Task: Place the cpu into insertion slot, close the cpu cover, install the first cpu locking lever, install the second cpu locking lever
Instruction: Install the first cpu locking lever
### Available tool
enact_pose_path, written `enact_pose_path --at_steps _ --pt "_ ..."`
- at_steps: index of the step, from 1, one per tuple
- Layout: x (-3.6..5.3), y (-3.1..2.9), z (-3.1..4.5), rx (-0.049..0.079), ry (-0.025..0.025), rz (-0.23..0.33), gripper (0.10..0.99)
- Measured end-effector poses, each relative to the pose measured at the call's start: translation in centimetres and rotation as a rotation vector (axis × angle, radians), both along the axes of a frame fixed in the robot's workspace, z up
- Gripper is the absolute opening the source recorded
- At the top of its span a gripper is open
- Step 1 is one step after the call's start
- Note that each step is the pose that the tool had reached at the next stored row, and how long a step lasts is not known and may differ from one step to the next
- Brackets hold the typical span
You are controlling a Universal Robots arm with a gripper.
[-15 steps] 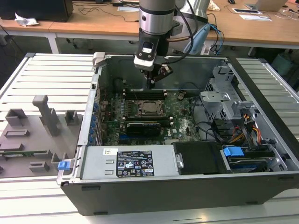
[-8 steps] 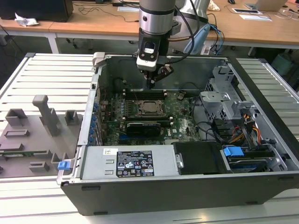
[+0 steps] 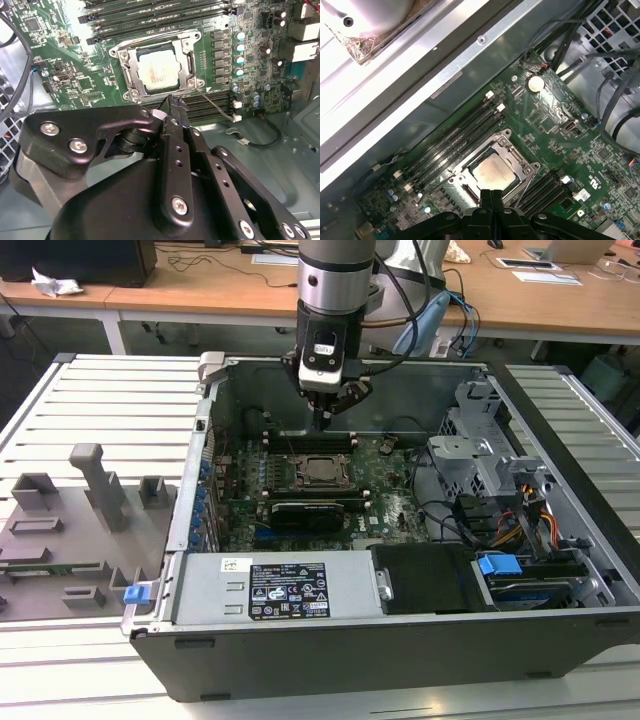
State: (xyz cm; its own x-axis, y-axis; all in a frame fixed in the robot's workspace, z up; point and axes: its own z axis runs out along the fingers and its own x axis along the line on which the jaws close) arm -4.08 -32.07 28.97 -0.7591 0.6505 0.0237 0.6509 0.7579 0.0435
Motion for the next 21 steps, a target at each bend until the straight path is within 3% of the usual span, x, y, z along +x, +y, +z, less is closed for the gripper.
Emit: enact_pose_path --at_steps 7,10,21 --pt "0.0 0.0 0.0 0.0 0.0 0.054 0.11" --pt "-0.02 0.0 0.0 0.0 0.0 0.124 0.11" --pt "-0.04 0.0 0.0 0.0 0.0 0.261 0.11"
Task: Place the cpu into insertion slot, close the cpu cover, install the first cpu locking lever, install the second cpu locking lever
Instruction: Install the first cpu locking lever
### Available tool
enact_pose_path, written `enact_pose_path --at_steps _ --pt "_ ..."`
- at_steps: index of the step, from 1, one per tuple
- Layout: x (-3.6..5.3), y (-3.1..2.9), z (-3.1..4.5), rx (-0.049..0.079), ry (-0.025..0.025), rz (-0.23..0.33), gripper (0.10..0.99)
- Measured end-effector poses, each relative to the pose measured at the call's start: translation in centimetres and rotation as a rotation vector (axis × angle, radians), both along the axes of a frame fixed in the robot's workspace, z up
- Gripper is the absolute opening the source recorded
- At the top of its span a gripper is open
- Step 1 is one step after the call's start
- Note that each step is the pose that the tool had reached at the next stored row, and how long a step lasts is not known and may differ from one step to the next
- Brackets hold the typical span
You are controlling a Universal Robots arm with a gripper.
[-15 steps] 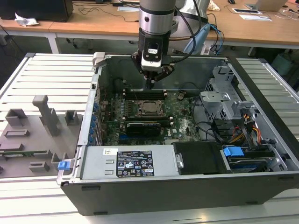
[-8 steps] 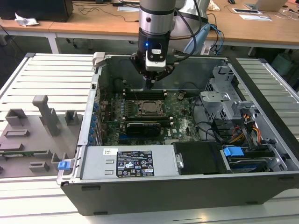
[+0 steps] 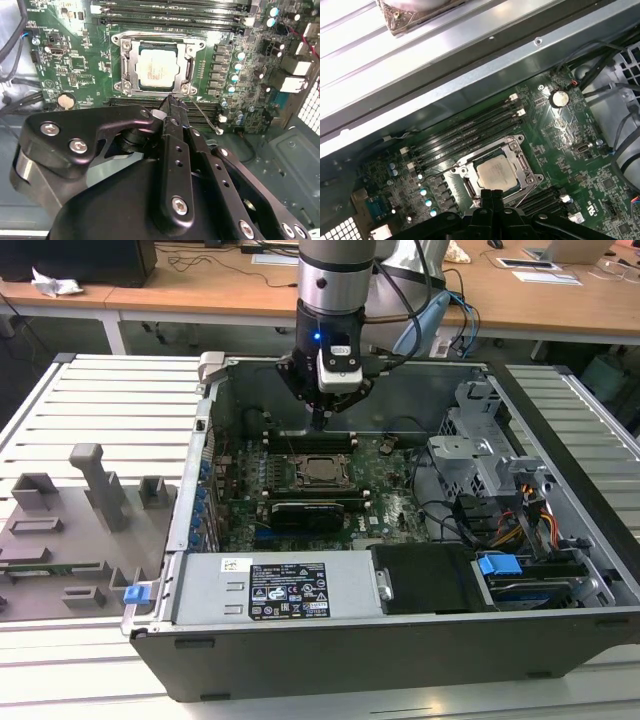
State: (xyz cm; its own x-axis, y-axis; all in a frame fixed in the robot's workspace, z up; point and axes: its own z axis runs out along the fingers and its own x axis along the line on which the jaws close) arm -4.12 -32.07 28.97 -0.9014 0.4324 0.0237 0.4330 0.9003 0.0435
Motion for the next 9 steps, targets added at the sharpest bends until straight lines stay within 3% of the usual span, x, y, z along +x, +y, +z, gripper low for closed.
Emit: enact_pose_path --at_steps 9 --pt "-0.03 0.0 0.0 0.0 0.0 0.083 0.11"
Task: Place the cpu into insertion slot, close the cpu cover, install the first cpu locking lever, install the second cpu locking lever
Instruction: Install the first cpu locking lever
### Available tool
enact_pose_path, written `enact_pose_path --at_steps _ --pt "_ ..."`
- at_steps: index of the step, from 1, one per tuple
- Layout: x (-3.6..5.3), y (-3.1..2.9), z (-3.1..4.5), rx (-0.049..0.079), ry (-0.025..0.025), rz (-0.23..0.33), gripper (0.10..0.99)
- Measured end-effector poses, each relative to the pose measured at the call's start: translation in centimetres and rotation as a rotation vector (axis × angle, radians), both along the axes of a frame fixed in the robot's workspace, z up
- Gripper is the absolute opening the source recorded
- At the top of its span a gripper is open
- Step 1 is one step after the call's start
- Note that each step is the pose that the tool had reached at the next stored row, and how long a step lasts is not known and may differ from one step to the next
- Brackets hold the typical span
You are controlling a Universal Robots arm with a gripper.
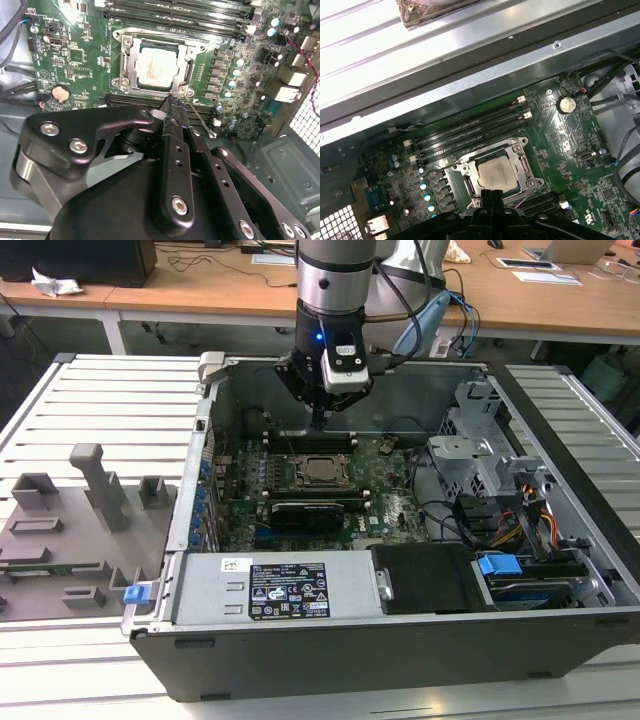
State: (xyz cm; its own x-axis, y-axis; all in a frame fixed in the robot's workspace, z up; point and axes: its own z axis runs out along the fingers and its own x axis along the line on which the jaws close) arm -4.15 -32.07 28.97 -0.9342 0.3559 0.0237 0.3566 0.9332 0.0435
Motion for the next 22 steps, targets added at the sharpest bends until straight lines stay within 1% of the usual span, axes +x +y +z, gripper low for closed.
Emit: enact_pose_path --at_steps 2,3,7,13,22 --pt "0.0 0.0 0.0 0.0 0.0 0.016 0.11" --pt "0.0 0.0 0.0 0.0 0.0 0.033 0.11" --pt "0.0 0.0 0.0 0.0 0.0 0.06 0.11" --pt "-0.01 0.0 0.0 0.0 0.0 0.116 0.11" --pt "-0.01 0.0 0.0 0.0 0.0 0.179 0.11"
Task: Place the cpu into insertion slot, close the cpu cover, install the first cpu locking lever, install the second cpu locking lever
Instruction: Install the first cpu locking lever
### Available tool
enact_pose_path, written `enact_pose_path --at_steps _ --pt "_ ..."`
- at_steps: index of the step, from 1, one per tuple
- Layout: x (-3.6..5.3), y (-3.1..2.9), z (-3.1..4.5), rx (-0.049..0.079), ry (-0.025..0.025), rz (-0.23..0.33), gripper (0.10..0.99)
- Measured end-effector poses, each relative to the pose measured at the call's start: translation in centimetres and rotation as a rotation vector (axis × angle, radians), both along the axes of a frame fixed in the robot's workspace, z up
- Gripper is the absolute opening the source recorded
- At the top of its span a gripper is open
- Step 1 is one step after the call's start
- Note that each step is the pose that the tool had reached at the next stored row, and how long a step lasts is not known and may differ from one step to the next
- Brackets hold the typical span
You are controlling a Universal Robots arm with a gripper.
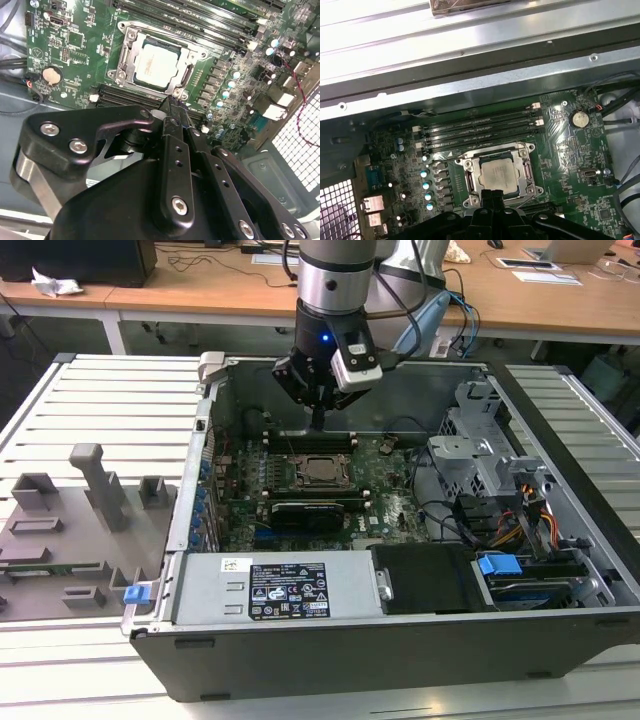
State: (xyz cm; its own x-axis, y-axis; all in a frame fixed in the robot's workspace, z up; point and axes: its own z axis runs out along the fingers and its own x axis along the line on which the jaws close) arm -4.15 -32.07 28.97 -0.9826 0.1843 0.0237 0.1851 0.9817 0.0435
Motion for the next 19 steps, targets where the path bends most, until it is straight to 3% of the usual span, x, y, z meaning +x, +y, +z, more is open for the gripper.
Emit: enact_pose_path --at_steps 19 --pt "-0.28 0.0 -0.01 0.0 -0.0009 0.134 0.11"
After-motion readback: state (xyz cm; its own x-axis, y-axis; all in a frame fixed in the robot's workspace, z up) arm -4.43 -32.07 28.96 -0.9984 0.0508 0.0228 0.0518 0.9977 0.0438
